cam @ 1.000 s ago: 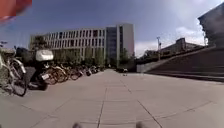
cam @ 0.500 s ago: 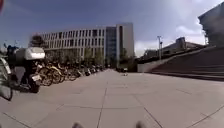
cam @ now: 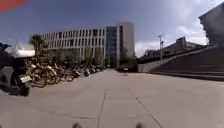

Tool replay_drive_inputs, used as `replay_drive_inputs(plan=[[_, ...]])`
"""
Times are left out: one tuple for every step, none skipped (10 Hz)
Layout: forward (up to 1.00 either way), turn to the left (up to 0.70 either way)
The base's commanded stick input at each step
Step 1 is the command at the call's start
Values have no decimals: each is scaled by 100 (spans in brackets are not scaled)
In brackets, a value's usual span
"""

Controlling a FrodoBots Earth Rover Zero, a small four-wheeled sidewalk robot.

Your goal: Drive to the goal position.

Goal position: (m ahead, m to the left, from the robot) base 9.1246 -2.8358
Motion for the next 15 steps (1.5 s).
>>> replay_drive_inputs(plan=[[70,0],[70,0],[57,-10],[43,-46],[36,-76],[34,-72],[34,-70],[33,-69],[33,-68],[33,-68],[33,-68],[33,-68],[33,-68],[33,-68],[33,-68]])
